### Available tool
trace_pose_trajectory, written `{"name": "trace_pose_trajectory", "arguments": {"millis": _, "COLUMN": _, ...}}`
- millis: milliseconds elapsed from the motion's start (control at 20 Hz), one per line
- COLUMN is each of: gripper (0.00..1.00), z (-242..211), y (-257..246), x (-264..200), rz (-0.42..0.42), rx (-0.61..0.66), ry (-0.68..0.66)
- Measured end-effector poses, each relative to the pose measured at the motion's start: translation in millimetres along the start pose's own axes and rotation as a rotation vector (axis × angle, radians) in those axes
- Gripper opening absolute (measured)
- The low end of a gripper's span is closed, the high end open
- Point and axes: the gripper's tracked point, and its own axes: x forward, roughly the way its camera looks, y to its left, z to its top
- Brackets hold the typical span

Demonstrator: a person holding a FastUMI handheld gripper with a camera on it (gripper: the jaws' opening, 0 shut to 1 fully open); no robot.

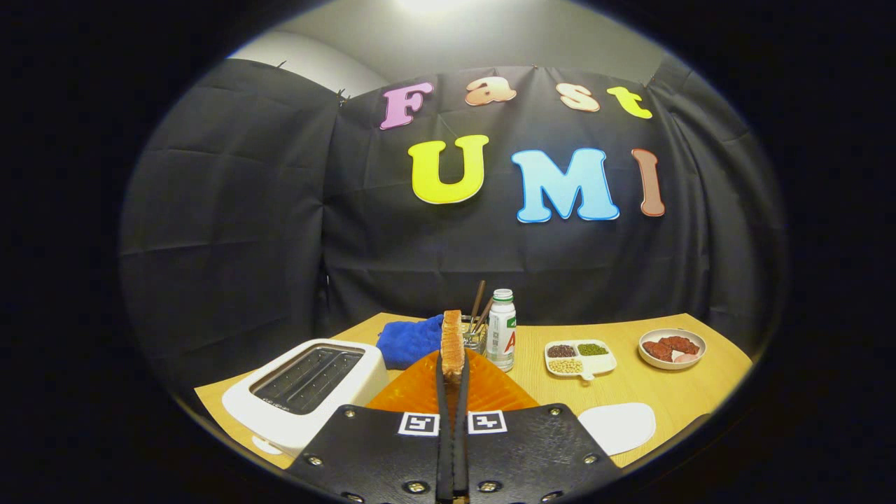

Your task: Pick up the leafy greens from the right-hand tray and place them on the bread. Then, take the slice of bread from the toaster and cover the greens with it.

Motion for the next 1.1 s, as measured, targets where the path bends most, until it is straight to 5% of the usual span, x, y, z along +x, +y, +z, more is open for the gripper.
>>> {"name": "trace_pose_trajectory", "arguments": {"millis": 450, "gripper": 0.01, "z": -50, "y": 12, "x": 33, "rz": 0.13, "rx": 0.068, "ry": 0.099}}
{"name": "trace_pose_trajectory", "arguments": {"millis": 1100, "gripper": 0.01, "z": -79, "y": 15, "x": 71, "rz": 0.163, "rx": 0.134, "ry": 0.152}}
